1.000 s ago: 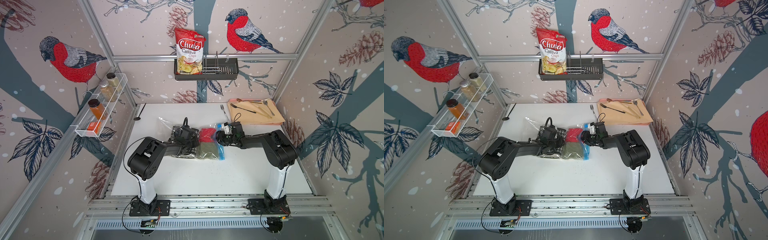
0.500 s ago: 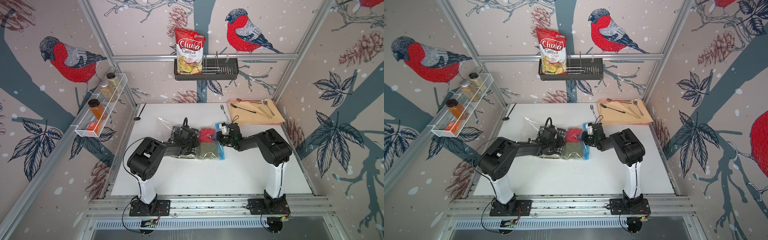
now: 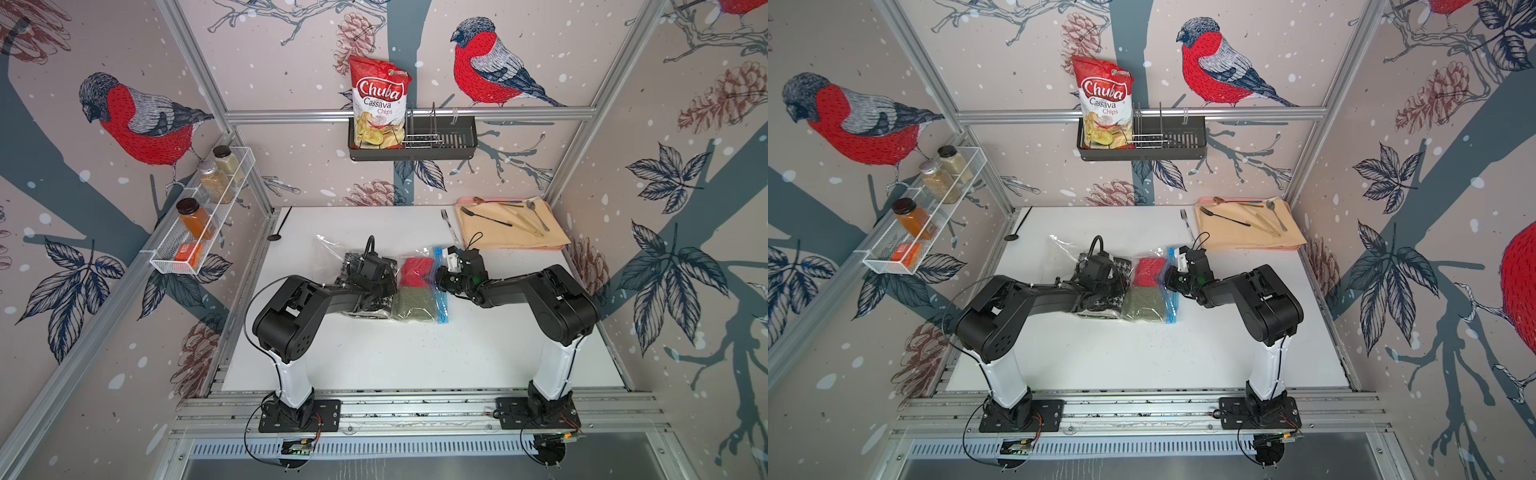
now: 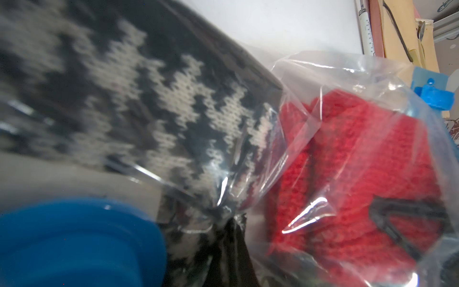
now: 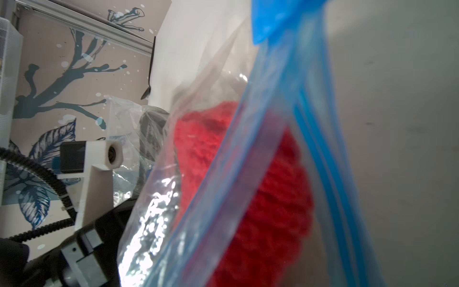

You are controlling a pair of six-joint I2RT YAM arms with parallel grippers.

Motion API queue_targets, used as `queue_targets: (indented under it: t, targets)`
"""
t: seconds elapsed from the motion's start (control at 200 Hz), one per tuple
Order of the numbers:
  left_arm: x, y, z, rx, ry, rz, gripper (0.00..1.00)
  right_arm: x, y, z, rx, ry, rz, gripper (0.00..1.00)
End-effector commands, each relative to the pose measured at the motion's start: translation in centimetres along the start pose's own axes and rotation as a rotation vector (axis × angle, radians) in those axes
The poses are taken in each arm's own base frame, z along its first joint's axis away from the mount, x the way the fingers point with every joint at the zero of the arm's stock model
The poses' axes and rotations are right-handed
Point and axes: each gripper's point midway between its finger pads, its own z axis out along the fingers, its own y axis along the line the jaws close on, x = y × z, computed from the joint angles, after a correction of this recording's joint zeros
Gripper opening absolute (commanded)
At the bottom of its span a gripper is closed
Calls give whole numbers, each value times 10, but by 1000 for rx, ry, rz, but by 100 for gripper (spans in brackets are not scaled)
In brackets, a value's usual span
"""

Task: Take the scarf out of the vacuum bag
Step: Take out the scarf from the vacuum bag.

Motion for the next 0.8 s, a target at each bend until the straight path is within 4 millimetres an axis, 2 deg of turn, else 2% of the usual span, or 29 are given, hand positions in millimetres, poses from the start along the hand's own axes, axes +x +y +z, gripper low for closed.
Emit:
queue_targets:
  t: [0.0,0.09,0.46,0.795]
  targets:
    - [54,52,-5,-205,195,-35,0,-1,-15,-8,64,-8,-11,0]
    - [54,52,-5,-207,194,-38,0,1,-24,-13,95,8,-1,0]
    - [50,50,-7,-207,182,-39,0,-8,-32,-38,180,-7,-28,0]
    - [47,48,-6,-205,174,-40,0,-11,-58,-58,342,7,-21,0]
